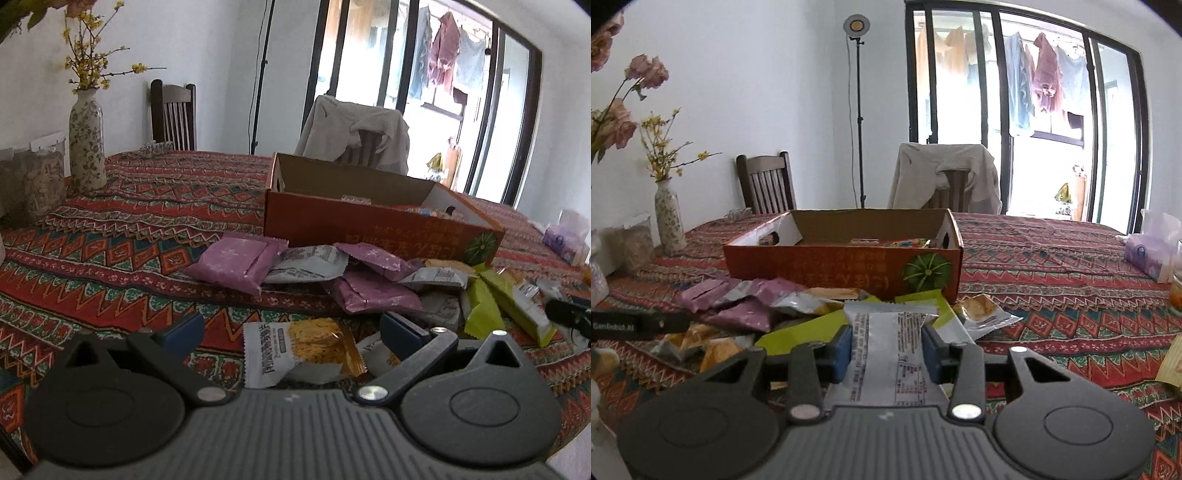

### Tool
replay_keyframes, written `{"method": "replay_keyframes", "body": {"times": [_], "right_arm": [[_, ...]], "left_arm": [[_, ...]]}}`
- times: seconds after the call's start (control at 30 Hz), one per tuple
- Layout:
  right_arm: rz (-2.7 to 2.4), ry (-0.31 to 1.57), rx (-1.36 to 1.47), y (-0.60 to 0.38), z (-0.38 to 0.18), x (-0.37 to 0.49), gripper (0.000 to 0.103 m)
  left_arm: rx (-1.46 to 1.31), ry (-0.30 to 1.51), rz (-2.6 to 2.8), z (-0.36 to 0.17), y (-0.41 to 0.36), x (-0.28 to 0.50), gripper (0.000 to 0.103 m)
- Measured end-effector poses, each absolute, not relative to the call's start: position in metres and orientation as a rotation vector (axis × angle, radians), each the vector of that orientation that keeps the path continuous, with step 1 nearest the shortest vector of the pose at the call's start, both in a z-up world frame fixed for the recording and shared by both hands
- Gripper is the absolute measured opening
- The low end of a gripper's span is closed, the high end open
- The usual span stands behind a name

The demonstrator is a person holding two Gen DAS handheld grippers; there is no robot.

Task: Organize snacks
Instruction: 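Grasp another white cracker bag with the left gripper while the right holds the wrapper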

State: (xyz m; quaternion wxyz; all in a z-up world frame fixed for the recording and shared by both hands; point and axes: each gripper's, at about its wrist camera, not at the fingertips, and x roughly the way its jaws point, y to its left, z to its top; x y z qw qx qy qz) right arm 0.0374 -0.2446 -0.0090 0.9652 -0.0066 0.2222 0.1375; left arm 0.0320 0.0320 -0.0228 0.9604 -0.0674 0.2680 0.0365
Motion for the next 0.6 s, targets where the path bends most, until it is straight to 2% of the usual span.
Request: {"method": "replay_keyframes", "body": {"times": [0.3,0.47,0.53,0.6], "right_arm": [[0.263,0.472,0.008,-0.251,-0.016,0.046,0.039],[0.263,0.482,0.01,-0.251,-0.02,0.048,0.039],[0.265,0.485,0.011,-0.25,-0.021,0.049,0.039],[0.268,0.489,0.012,-0.249,-0.022,0.05,0.039]], "left_arm": [[-0.139,0.665,0.146,-0.039,0.035,0.065,0.103],[-0.143,0.672,0.162,-0.047,0.035,0.066,0.102],[-0.133,0.665,0.163,-0.047,0.034,0.064,0.1],[-0.118,0.654,0.163,-0.047,0.031,0.061,0.089]]}}
